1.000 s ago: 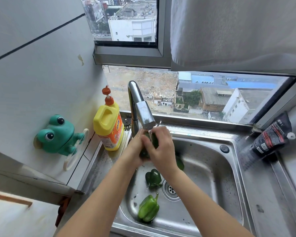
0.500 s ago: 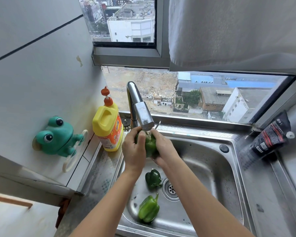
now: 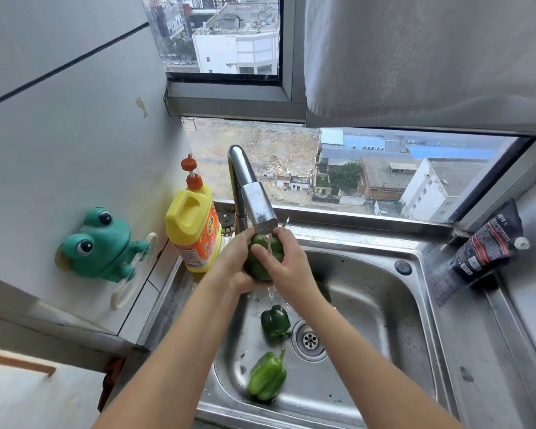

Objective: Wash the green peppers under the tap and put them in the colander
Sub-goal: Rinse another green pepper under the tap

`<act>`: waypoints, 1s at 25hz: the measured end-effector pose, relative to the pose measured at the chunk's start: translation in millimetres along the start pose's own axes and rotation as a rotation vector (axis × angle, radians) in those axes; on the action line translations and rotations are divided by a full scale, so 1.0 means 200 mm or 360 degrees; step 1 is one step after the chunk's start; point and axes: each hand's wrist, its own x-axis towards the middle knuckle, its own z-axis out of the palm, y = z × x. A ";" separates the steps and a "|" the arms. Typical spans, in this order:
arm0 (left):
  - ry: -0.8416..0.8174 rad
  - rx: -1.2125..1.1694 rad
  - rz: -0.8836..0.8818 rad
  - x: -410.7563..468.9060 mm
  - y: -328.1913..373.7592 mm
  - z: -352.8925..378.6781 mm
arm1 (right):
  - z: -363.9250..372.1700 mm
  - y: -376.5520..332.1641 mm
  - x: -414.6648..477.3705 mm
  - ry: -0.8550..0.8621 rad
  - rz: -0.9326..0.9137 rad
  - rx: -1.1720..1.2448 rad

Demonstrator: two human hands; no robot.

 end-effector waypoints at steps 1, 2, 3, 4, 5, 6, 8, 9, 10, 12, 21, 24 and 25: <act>0.0009 -0.0132 -0.0016 0.01 -0.03 0.01 | 0.03 0.00 -0.02 0.0201 -0.0130 -0.0152; 0.0015 -0.0263 0.0029 0.02 -0.06 0.03 | 0.05 0.00 -0.03 0.0364 -0.0220 -0.0230; 0.0033 -0.0386 0.0095 0.03 -0.09 0.05 | 0.05 0.00 -0.04 0.0473 -0.0236 -0.0235; 0.0077 -0.0434 0.0189 0.03 -0.11 0.06 | 0.05 -0.01 -0.04 0.0545 -0.0182 -0.0181; 0.0107 -0.0392 0.0307 0.03 -0.13 0.07 | 0.05 -0.02 -0.03 0.0585 -0.0065 -0.0083; 0.0177 -0.0242 0.0460 0.03 -0.14 0.08 | 0.05 -0.03 -0.01 0.0593 0.0110 0.0050; 0.0310 0.0139 0.0859 0.01 -0.16 0.09 | 0.04 -0.08 0.04 0.0520 0.0497 0.0455; 0.0348 0.0266 0.1074 0.01 -0.18 0.08 | 0.03 -0.11 0.06 0.0478 0.0707 0.0728; 0.0329 0.0363 0.1256 0.01 -0.19 0.07 | 0.01 -0.13 0.07 0.0430 0.0941 0.1007; 0.0219 0.0464 0.1493 0.00 -0.22 0.03 | -0.05 -0.15 0.07 0.0252 0.1282 0.1482; -0.0144 0.0369 0.0623 0.13 -0.31 -0.04 | -0.04 0.04 0.02 0.0088 0.0772 0.0452; -0.0131 0.0509 0.0568 0.12 -0.32 -0.11 | -0.13 0.14 0.09 -0.0012 0.0729 0.0225; -0.0121 0.0608 0.0616 0.11 -0.33 -0.13 | -0.16 0.19 0.16 0.0047 0.0801 0.0210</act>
